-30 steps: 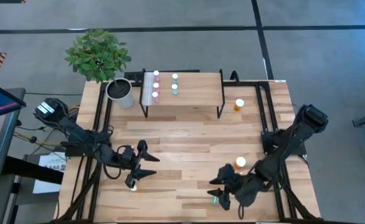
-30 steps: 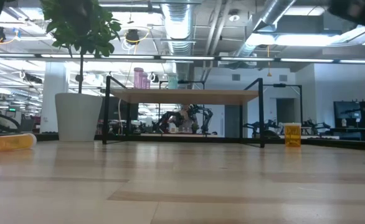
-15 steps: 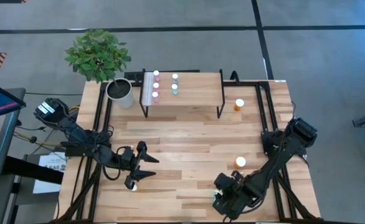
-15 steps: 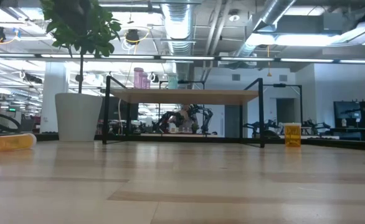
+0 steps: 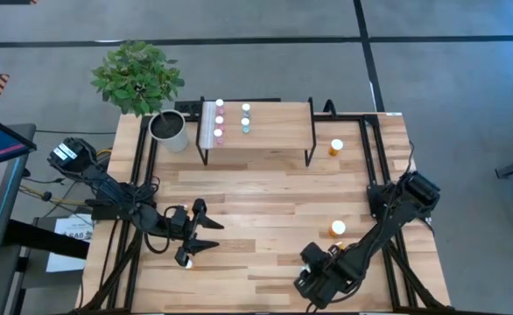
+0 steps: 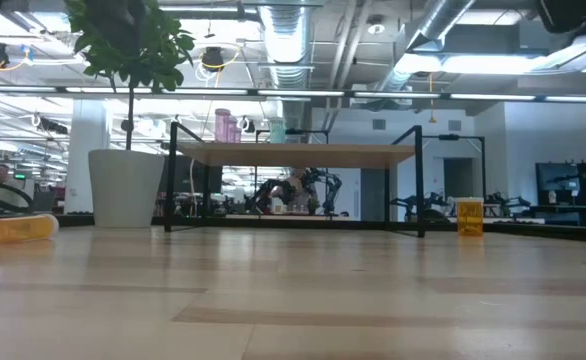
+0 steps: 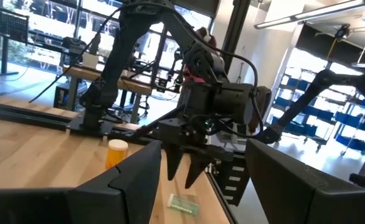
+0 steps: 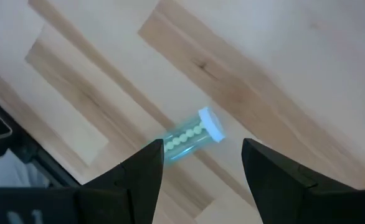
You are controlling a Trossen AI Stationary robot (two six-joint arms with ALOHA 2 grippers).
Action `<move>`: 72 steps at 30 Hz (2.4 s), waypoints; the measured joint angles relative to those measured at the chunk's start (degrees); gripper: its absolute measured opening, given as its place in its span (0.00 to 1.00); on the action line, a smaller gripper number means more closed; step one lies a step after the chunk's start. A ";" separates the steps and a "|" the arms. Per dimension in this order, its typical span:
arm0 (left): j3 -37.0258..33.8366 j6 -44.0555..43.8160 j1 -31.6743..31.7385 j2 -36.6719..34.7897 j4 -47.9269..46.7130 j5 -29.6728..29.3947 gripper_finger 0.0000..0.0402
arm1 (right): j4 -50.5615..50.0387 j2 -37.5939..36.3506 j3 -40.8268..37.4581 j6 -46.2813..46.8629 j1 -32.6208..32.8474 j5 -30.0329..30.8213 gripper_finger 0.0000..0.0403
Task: Pick and place medicine bottles onto shelf by color
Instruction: Put the blue pill bottle aligned with the other blue pill bottles on the shelf
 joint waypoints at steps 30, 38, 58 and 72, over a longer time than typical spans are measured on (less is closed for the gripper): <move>2.67 -0.50 -0.13 -0.01 -5.60 0.34 0.55 | 7.55 8.28 0.09 6.91 2.18 -1.17 0.59; 2.67 -0.63 -0.13 -0.01 -5.86 -0.10 0.55 | 7.58 8.13 0.09 -0.43 2.14 -5.63 0.58; 2.67 -0.63 -0.13 0.01 -6.25 -0.17 0.55 | 7.70 8.39 1.85 -7.66 2.20 -6.48 0.32; 2.67 -0.69 -0.15 0.01 -6.21 4.18 0.55 | 9.21 8.33 12.12 -26.09 0.90 19.18 0.33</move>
